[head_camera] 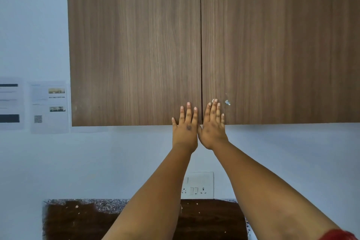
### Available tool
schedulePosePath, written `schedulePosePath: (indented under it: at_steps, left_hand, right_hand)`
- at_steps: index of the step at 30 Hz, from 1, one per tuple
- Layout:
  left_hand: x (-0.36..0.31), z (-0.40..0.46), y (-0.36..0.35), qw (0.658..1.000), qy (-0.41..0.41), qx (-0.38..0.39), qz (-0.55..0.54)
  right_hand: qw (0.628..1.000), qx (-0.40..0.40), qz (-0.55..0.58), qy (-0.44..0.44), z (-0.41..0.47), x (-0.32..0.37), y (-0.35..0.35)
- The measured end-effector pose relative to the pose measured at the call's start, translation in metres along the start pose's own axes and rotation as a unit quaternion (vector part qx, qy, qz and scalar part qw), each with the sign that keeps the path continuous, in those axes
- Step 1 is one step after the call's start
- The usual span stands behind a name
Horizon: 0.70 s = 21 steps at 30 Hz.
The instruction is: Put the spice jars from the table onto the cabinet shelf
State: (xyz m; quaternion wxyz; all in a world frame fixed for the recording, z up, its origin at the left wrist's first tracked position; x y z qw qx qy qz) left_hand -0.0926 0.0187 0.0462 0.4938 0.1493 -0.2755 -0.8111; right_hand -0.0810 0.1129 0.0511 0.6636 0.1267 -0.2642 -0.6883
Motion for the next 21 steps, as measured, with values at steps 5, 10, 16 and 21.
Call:
schedulePosePath:
  at_steps: [5,10,16,21]
  left_hand:
    - [0.001,0.001,-0.007,1.0,0.001,-0.019,0.02]
    - [0.003,0.0,-0.001,1.0,0.005,0.004,-0.022]
    - [0.004,0.004,0.023,0.996,-0.001,0.074,-0.054]
    - [0.001,-0.008,0.045,0.999,0.005,-0.025,-0.041]
  right_hand:
    - [1.0,0.002,-0.022,-0.015,0.001,-0.001,-0.006]
    - [0.998,0.054,-0.03,-0.002,0.002,-0.001,-0.003]
    - [0.992,0.122,-0.001,0.023,-0.005,-0.003,0.019]
    - [0.999,0.029,0.001,0.026,-0.024,-0.008,0.045]
Point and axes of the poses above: each hand's wrist, its own z-axis towards the middle knuckle, its own y-axis out of the back of the hand, x = y × z, the point moved 8 cm from there along z, towards the middle knuckle, and after that the axes turned 9 degrees about -x, right-handed, at the moved point
